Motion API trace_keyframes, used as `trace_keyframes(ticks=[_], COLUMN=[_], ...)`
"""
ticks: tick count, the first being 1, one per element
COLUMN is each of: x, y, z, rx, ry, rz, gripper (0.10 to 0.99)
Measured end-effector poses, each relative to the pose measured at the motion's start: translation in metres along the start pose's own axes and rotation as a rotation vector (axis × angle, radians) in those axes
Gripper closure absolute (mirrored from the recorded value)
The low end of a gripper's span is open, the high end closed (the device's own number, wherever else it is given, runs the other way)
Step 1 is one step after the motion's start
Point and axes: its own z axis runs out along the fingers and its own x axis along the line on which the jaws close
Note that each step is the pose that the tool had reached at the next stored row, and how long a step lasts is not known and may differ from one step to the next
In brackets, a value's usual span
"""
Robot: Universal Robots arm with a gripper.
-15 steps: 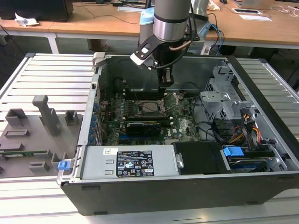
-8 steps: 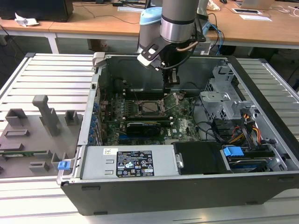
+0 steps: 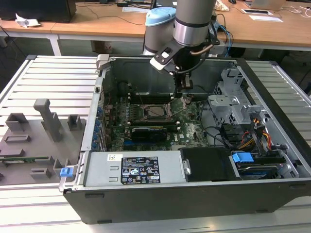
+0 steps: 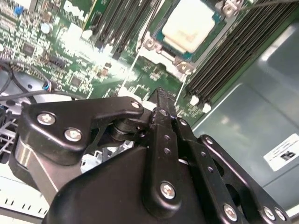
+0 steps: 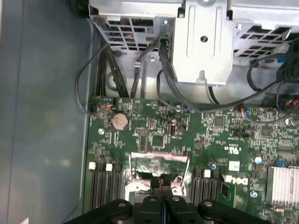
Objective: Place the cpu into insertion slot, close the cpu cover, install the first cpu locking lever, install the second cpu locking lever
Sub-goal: 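Close the cpu cover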
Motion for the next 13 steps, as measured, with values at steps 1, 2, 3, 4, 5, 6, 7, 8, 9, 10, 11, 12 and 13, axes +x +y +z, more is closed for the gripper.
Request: trace_keyframes(ticks=[1,2,3,4,5,6,7,8,9,10,11,12,13], x=[-0.0001,0.0000,-0.0002,-0.0005,-0.0005,-0.0002,0.0001,0.0003,0.0005,0.0006,0.0008,0.0009,0.0012], y=[0.0015,0.0057,0.0128,0.0198,0.0235,0.0249,0.0263,0.0278,0.0287,0.0299,0.0309,0.0317,0.0334], z=[0.0003,0.0013,0.0033,0.0066,0.0081,0.0084,0.0087,0.0090,0.0094,0.0099,0.0104,0.0109,0.0117], rx=[0.000,0.001,0.003,0.008,0.010,0.010,0.010,0.010,0.011,0.011,0.012,0.013,0.014], ry=[0.0000,0.0002,-0.0007,-0.0066,-0.0065,-0.0066,-0.0066,-0.0065,-0.0064,-0.0063,-0.0064,-0.0066,-0.0066], rz=[0.000,-0.001,-0.001,0.000,0.000,0.000,0.000,0.000,0.000,0.000,0.000,0.000,0.000], gripper=[0.980,0.980,0.980,0.980,0.980,0.980,0.980,0.980,0.980,0.980,0.980,0.980,0.980])
